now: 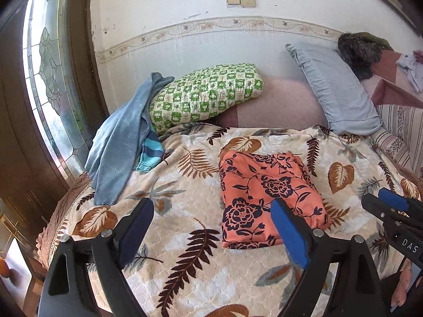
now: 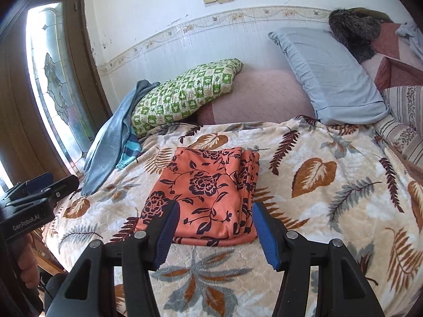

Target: Fold small clothes

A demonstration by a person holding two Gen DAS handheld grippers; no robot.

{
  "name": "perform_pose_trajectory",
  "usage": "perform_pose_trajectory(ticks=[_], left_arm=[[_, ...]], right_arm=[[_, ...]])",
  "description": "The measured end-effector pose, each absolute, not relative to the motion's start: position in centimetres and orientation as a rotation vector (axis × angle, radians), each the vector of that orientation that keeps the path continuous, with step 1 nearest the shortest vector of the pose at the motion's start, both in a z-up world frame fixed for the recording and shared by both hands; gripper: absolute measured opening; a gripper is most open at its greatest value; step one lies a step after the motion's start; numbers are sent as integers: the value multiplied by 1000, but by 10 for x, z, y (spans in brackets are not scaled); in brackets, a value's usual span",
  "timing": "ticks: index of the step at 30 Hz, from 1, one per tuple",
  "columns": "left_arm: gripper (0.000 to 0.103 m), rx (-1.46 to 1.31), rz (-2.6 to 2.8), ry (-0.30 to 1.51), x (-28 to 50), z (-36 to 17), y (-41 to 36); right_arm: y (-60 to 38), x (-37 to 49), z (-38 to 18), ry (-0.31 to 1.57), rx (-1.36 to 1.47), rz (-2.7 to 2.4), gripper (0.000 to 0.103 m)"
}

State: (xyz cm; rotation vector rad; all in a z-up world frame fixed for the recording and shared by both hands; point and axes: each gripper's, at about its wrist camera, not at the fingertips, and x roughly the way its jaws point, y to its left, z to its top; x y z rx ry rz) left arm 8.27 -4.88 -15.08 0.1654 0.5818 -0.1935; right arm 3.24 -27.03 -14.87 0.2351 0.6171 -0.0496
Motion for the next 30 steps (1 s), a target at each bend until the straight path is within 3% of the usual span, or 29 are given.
perform_pose_trajectory(ticks=[30], left_arm=[[92, 94, -70, 515, 53, -107, 1]], right_arm=[[-199, -1, -90, 524, 135, -6, 61]])
